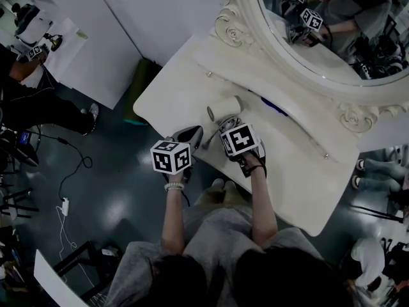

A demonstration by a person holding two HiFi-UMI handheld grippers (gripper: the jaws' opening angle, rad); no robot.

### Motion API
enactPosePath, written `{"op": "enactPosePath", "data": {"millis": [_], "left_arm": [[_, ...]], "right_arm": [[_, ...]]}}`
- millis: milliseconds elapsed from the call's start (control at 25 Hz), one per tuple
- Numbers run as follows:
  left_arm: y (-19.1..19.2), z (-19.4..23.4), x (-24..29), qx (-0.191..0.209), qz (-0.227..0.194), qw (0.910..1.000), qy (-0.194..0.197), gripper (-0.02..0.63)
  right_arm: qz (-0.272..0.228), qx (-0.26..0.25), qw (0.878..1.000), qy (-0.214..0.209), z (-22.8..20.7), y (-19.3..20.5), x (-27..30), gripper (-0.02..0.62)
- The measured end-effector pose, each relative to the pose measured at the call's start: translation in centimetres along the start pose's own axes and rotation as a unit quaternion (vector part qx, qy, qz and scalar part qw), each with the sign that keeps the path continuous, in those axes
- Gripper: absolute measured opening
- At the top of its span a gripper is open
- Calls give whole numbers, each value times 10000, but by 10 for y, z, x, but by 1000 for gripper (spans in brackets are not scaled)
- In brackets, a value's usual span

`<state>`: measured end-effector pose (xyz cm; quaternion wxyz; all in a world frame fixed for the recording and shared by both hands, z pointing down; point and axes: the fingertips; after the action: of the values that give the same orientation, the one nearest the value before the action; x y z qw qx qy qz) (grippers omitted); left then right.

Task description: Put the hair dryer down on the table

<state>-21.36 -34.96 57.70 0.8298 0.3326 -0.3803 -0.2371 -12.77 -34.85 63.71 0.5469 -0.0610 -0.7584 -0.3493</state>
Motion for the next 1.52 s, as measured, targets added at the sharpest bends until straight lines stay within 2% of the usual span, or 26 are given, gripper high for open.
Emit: {"op": "enactPosePath", "data": {"millis": [1000, 1120, 1320, 1520], "left_arm": [[11, 1, 1, -58, 155, 9999, 2, 5], [11, 0, -1, -48, 153, 9999, 7, 5], [13, -1, -2, -103, 131, 9999, 39, 5], [14, -1, -4, -134, 134, 9998, 63, 5]], "right_arm": [[432, -601, 9963, 441, 3, 1, 9, 193], [331, -653, 9963, 451, 5, -2, 11, 193], [183, -456, 9980, 385, 4, -5, 9, 213], [237, -306, 9979, 514, -1, 0, 4, 236]]}}
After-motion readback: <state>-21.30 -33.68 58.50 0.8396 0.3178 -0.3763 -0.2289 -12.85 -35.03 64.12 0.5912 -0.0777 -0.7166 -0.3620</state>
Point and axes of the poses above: the fingertips, and each gripper's own axes: x forward along the fingers, z to its left, y out of its underside, and after that the axes turned 4 degrees about -x, right-handed
